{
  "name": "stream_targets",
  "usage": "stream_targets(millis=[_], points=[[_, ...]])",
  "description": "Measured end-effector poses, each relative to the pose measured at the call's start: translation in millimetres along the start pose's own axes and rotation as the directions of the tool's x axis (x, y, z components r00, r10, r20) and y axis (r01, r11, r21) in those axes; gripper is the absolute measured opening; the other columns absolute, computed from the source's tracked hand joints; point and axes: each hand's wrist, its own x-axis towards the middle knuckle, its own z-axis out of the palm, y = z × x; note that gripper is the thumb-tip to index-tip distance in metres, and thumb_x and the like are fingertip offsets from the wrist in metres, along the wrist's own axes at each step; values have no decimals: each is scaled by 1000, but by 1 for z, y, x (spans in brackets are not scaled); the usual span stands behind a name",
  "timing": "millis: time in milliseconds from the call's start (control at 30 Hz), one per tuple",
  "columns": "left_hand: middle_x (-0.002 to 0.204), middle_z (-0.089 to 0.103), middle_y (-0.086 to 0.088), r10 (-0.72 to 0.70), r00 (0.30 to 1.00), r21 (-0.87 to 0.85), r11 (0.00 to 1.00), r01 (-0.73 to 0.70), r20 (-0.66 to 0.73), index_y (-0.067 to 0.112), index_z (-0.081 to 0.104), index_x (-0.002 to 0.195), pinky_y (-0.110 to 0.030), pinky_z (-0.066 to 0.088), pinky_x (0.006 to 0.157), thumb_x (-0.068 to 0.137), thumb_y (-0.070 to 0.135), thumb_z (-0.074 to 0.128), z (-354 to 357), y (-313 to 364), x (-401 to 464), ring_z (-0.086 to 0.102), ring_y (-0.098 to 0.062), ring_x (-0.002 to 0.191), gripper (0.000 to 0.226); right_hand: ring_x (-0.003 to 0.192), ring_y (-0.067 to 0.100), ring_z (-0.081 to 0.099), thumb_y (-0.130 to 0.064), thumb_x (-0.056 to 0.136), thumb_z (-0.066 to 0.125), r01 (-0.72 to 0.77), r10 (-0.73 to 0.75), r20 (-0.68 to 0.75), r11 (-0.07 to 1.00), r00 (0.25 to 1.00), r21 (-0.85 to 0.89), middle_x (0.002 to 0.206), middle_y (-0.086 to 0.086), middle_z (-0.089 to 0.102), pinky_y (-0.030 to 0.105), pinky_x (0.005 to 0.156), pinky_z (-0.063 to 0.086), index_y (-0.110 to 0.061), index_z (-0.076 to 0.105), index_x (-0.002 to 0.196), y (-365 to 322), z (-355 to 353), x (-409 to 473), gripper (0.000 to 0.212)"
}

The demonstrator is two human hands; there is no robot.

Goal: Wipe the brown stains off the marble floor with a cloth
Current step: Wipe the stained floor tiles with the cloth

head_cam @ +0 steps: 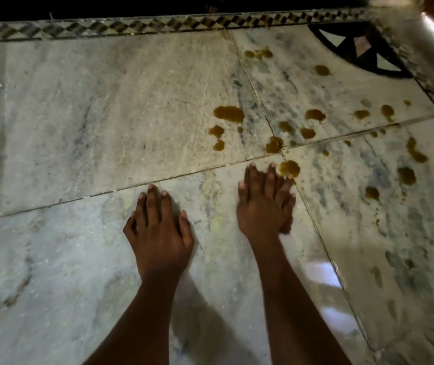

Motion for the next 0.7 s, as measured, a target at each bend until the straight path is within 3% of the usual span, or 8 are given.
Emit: stream_targets(millis=[67, 133, 200, 267, 400, 533, 600, 700], points=[[173, 34, -11, 1, 1000, -7, 1000, -1, -4, 14, 44, 159, -54, 27, 121, 104, 46, 37, -1, 1, -2, 29, -31, 161, 64, 161, 45, -16, -64, 106, 10, -22, 20, 37, 998, 999, 51, 179, 1, -2, 67, 127, -8, -39, 8, 168, -34, 4, 24, 68], [173, 35, -12, -8, 1000, -16, 1000, 8, -16, 13, 44, 159, -54, 26, 120, 103, 45, 38, -1, 3, -3, 30, -31, 161, 65, 160, 47, -14, -61, 109, 16, 176, -177, 61, 984, 982, 31, 179, 2, -1, 66, 127, -5, -36, 6, 169, -59, 11, 24, 66], [172, 36, -13, -6, 1000, -18, 1000, 6, -18, 13, 46, 159, -54, 28, 120, 102, 44, 39, -2, 2, -3, 31, -32, 160, 65, 163, 42, -9, -61, 109, 19, 444, -441, 72, 895, 895, -36, 179, -1, 4, 66, 128, 5, -38, 9, 169, -57, 14, -3, 65], [171, 39, -14, 2, 1000, -10, 1000, -2, -28, 11, 48, 157, -54, 30, 118, 103, 44, 40, -1, 2, -2, 34, -33, 159, 64, 164, 34, -8, -62, 109, 16, 560, -552, 111, 825, 827, -72, 179, -5, 3, 63, 127, 12, -42, 7, 168, -30, 9, -44, 63], [169, 41, -14, 10, 999, -12, 1000, -11, -50, 10, 49, 157, -55, 31, 117, 104, 44, 41, 1, 2, 1, 37, -34, 158, 63, 164, 31, -11, -59, 110, 16, 362, -358, 59, 930, 932, -71, 179, -9, -2, 62, 130, 9, -49, 3, 166, 33, -4, -64, 58], [171, 39, -13, 7, 999, -8, 1000, -8, -44, 11, 46, 158, -54, 29, 119, 105, 44, 40, 2, 1, -1, 33, -32, 159, 63, 161, 44, -16, -60, 109, 18, 12, -12, -32, 1000, 999, 16, 179, -2, -9, 69, 126, 6, -41, -4, 168, -9, 8, -8, 66], [171, 38, -13, 2, 999, -16, 1000, -2, -44, 12, 45, 159, -53, 28, 120, 104, 44, 40, 1, 2, -3, 32, -32, 160, 63, 159, 45, -22, -61, 109, 19, 73, -75, 41, 997, 996, 37, 178, -3, -15, 68, 126, 0, -39, -9, 167, -39, 14, 8, 68], [171, 38, -13, 2, 999, -16, 1000, -2, -38, 12, 46, 158, -53, 29, 120, 103, 44, 40, -2, 3, -2, 33, -32, 160, 63, 162, 41, -13, -62, 109, 19, 336, -334, 58, 941, 941, -31, 179, -4, -4, 66, 128, 5, -40, 2, 168, -44, 13, -25, 66]])
